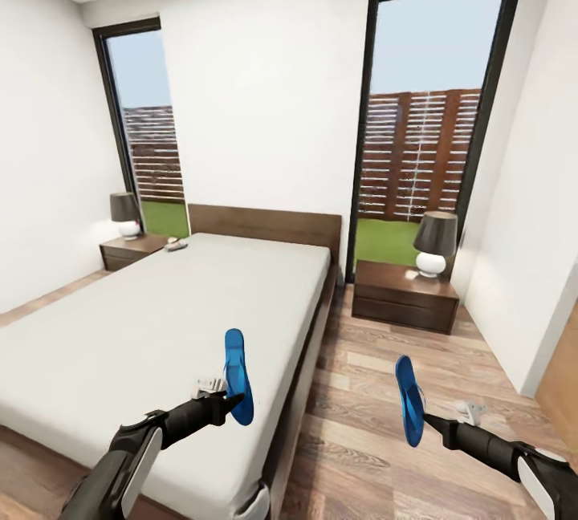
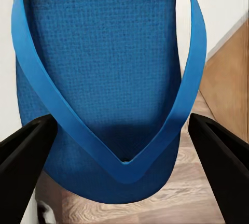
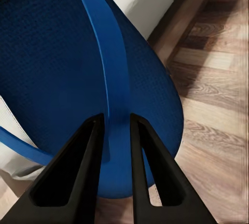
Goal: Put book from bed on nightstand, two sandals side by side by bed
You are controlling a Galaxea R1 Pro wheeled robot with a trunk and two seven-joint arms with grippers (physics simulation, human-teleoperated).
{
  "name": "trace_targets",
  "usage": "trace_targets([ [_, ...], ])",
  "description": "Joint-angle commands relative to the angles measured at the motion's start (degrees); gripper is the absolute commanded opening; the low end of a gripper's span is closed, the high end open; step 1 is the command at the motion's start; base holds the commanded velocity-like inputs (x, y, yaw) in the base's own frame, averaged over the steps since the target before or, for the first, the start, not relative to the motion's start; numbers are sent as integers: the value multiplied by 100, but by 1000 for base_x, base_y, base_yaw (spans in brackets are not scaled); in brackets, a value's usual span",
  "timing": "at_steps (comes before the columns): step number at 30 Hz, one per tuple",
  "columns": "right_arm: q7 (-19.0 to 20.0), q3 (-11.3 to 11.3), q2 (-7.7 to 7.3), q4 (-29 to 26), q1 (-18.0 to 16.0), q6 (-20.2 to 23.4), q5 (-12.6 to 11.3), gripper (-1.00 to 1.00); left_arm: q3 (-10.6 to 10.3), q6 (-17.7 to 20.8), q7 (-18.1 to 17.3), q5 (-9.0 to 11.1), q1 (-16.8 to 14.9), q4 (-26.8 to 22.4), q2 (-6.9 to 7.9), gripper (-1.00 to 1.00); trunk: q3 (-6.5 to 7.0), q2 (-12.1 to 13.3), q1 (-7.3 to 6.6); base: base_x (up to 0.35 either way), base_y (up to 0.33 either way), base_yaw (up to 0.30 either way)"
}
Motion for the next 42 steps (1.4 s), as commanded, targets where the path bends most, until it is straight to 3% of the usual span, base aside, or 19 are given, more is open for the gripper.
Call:
trace_targets([
  [1, 25, -14, 1, 2, -6, 60, -55, -100, 7, 51, -13, 52, -2, -5, 0, -100, -4, -4, 0, 0, 0, -286],
  [42, 26, -14, 1, 2, -6, 60, -55, -100, 7, 51, -13, 52, -2, -5, 0, -100, 107, -4, 0, 0, 0, -286],
])
